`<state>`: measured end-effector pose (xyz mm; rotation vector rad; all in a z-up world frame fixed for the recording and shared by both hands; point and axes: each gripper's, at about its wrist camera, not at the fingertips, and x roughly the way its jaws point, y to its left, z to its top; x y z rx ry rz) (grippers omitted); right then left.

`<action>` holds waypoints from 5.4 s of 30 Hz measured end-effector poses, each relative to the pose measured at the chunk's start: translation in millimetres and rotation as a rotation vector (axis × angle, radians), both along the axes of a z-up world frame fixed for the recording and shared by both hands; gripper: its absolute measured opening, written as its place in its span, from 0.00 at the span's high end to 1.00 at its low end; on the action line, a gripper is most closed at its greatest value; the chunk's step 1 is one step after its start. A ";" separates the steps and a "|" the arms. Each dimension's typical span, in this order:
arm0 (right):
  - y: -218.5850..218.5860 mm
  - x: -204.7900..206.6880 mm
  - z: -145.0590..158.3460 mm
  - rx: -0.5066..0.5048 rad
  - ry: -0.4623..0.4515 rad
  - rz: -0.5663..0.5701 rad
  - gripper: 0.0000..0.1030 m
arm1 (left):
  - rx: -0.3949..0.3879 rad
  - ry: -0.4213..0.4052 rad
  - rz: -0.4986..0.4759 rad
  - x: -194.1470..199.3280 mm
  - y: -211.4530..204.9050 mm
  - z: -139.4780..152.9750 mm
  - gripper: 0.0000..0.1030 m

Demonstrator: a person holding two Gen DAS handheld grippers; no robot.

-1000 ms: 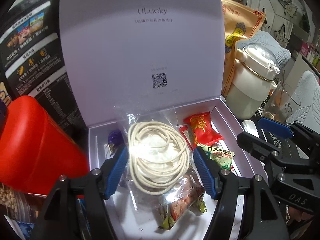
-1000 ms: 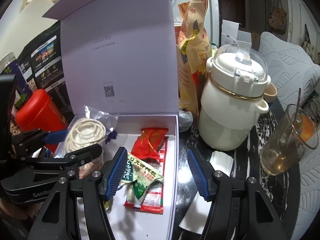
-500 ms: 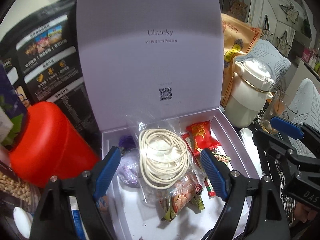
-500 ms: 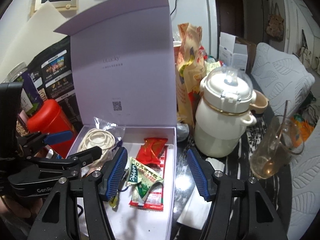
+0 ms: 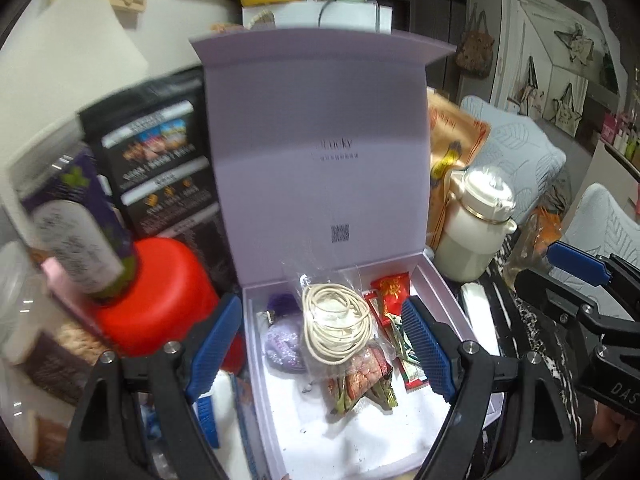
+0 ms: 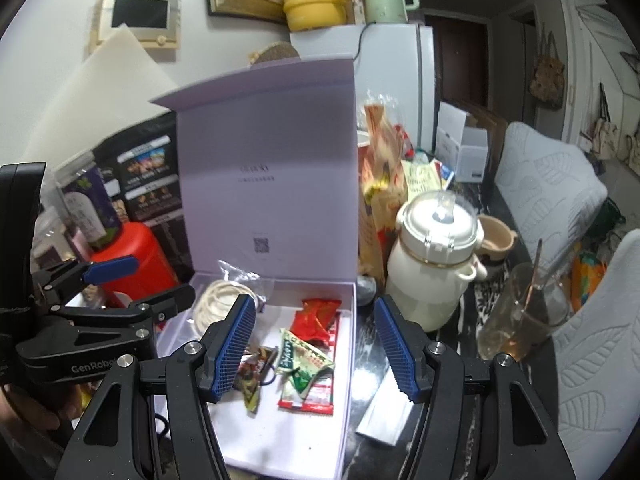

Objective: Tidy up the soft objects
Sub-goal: 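Withdraw both grippers from the box back over the table, then move the open right gripper toward the red-brown wrapped packet, then grasp the red-brown Kisses packet with the right gripper while the left grasps the clear zip bag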

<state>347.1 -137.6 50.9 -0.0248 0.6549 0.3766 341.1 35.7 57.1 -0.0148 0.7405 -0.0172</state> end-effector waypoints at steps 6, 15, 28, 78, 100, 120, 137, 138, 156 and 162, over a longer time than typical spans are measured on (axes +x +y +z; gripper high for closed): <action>-0.7 -30.9 24.4 0.003 -0.056 0.008 0.39 | 0.000 -0.052 0.007 -28.7 -0.5 19.0 0.20; -1.7 -86.5 51.8 0.029 -0.131 0.021 0.36 | -0.001 -0.109 0.011 -78.3 1.5 39.9 0.20; -3.8 -161.6 60.0 0.056 -0.167 0.039 0.28 | -0.005 -0.199 0.013 -154.3 1.0 59.9 0.01; -63.6 -314.8 -130.3 0.163 0.277 -0.195 0.28 | -0.073 0.072 -0.159 -269.7 -33.7 -78.7 0.01; -33.6 -261.0 -148.7 0.042 0.327 -0.276 0.36 | -0.179 0.078 -0.083 -249.1 8.6 -86.8 0.01; -30.3 -228.3 -148.4 -0.061 0.274 -0.150 0.72 | -0.225 0.094 -0.062 -189.3 -2.4 -87.8 0.01; -52.8 -177.1 -139.5 -0.028 0.257 -0.113 0.72 | -0.236 0.194 0.026 -97.6 -29.3 -117.3 0.01; -53.5 -175.7 -140.1 -0.026 0.260 -0.109 0.72 | -0.254 0.217 0.029 -94.2 -28.0 -122.7 0.01; -75.6 -180.5 -142.9 0.044 0.283 -0.148 0.72 | -0.271 0.279 -0.009 -100.6 -32.0 -147.2 0.04; -79.6 -187.3 -143.1 0.045 0.286 -0.168 0.72 | -0.258 0.266 -0.028 -100.3 -37.7 -144.3 0.29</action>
